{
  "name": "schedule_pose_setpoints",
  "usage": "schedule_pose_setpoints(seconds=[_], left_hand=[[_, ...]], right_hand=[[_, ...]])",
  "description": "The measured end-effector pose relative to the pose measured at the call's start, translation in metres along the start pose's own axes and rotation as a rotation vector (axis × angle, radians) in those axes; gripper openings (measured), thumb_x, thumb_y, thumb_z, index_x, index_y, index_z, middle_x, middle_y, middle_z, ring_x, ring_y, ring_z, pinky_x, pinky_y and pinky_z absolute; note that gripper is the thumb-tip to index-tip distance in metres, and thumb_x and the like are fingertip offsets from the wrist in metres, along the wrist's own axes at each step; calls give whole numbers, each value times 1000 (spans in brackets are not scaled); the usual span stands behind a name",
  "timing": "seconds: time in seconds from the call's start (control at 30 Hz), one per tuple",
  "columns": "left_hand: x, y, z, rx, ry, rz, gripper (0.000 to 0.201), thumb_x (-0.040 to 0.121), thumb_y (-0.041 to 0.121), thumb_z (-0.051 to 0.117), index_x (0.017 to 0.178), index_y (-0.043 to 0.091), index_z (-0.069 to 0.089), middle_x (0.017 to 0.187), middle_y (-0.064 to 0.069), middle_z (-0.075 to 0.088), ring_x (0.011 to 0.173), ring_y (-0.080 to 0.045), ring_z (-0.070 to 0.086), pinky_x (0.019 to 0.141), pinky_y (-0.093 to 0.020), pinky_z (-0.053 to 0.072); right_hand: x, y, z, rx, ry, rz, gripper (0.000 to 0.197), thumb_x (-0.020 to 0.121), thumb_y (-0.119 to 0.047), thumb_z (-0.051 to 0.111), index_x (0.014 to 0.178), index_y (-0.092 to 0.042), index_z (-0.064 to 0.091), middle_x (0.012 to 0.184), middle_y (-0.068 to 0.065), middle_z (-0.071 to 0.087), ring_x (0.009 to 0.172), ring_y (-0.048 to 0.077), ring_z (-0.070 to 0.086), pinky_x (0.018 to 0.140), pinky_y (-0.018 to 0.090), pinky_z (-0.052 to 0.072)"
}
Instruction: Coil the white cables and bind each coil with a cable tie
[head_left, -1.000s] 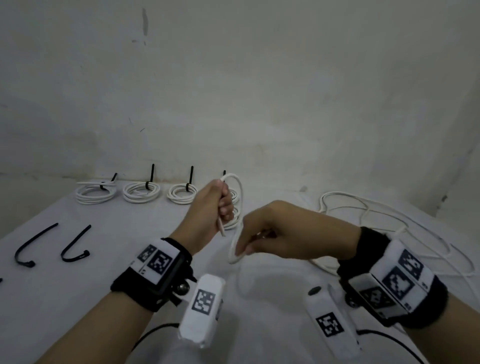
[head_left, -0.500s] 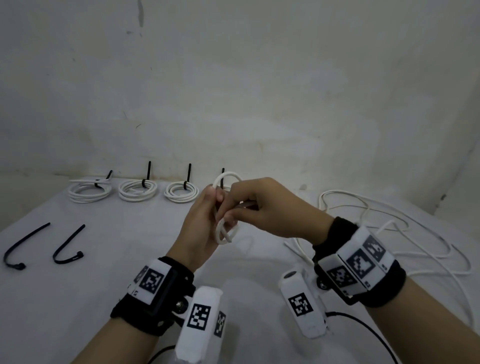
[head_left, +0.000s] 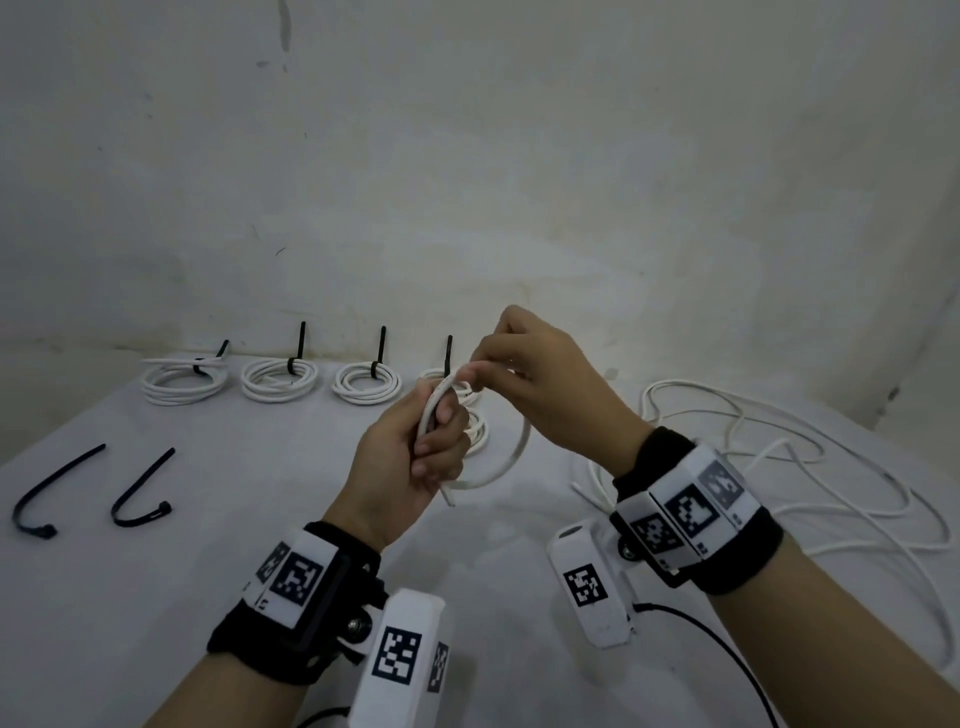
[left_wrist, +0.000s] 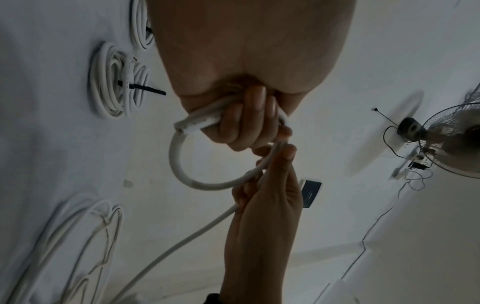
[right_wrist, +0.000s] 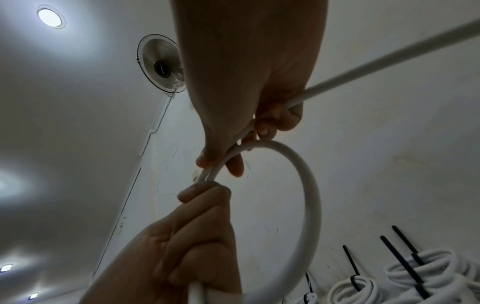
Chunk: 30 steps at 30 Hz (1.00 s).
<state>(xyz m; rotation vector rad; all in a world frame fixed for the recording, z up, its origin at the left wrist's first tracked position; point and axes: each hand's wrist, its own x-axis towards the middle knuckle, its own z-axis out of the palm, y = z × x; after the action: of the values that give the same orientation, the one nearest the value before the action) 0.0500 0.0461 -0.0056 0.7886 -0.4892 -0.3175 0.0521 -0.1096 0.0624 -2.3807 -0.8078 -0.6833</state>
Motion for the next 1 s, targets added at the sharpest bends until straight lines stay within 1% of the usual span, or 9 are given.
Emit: schedule_pose_setpoints(seconds=[0.17,0.37,0.5,0.57,0.63,0.73,0.8,0.9,1.0], left_hand=[[-2,4,4,-19,-2,-62,40,90,36,36,57,18,48,46,7,29,34,-3,24,36,-15,24],[-2,10,1,-87,-80,-119,44,91,40,33,65,19,62,50,8,15,40,-6,9,35,-13,19],[-4,12,-3,-125,-130,-68,30,86,37,49,64,19,59,52,8,17,40,-6,12,35,-15,21],[0,12,-13,-250,-214,-33,31,93,32,44,72,15,59,54,7,23,41,-7,19,37,-17,26],[3,18,-25,-420,-336,-24,36,101,26,32,86,5,58,61,1,31,48,-11,29,46,-25,31],[3,29,-40,-494,-328,46,44,104,24,21,97,-3,54,68,-6,34,56,-18,33,55,-30,30],[3,35,-49,-503,-342,82,44,105,23,21,98,-3,55,68,-6,34,56,-18,33,56,-30,30],[6,39,-55,-518,-305,128,34,103,20,35,90,-1,59,62,-7,40,52,-15,31,52,-29,35],[5,40,-54,-485,-147,239,17,90,16,60,75,9,59,53,-1,45,44,-8,25,42,-22,35]], right_hand=[[4,1,-1,9,-14,-30,34,90,-32,59,63,-11,62,61,-9,44,60,3,48,59,14,33],[5,4,3,89,-9,-1,35,91,-27,62,62,-6,60,60,-7,51,59,4,48,58,13,33],[3,5,-3,127,-7,0,26,91,-26,62,69,-12,63,53,-13,47,53,4,43,53,14,30],[-4,16,-14,132,-43,67,18,93,-23,60,77,-16,63,53,-11,45,51,5,40,51,15,29],[-17,36,-28,144,-125,164,12,94,-18,58,83,-14,62,56,-9,47,51,4,42,53,16,35],[-42,67,-43,106,-241,297,12,96,-10,53,87,-16,59,63,-3,54,56,7,54,60,19,45],[-55,83,-49,79,-230,362,16,96,-7,50,89,-21,55,64,0,57,58,10,59,63,25,49],[-62,95,-54,75,-122,400,21,97,-7,48,97,-28,48,66,1,56,52,14,58,62,34,52],[-62,92,-51,-19,-97,314,24,97,-6,47,104,-29,47,70,-2,55,48,5,49,52,24,49]])
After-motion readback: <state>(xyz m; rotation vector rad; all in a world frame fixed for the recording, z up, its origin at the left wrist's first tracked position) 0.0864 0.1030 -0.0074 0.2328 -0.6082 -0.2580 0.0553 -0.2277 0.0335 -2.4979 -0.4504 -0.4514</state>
